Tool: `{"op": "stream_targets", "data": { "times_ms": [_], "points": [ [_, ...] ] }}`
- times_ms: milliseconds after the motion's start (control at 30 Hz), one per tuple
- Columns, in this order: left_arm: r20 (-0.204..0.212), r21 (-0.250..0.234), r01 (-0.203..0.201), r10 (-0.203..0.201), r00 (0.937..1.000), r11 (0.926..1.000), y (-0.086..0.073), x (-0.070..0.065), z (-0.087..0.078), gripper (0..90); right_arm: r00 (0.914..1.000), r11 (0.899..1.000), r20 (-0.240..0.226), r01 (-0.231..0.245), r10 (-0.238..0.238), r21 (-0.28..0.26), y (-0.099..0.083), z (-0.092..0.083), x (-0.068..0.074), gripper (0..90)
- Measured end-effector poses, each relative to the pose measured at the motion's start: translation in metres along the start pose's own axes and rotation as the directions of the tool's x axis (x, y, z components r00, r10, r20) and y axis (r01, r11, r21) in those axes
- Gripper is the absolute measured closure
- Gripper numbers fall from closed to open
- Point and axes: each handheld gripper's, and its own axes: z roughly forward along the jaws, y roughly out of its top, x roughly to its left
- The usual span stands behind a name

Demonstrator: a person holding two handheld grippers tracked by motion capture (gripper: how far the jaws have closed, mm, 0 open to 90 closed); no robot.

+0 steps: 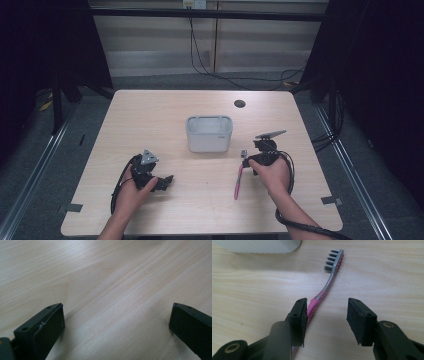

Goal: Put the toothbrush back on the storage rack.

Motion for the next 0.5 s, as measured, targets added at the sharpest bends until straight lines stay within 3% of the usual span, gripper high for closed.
{"op": "stream_targets", "data": {
  "times_ms": [233,500],
  "points": [
    [-0.002,0.005,0.001,-0.001,1.0,1.0,0.001,0.0,0.0,0.0,0.9989,0.999,0.021,-0.042,0.041,0.034,0.007,0.01,0.002,57.2],
    [0.0,0.004,0.005,-0.005,1.0,1.0,0.001,0.0,0.001,0.0,0.9976,0.997,0.02,-0.067,0.066,0.037,0.011,0.018,0.006,57.7]
  ]
}}
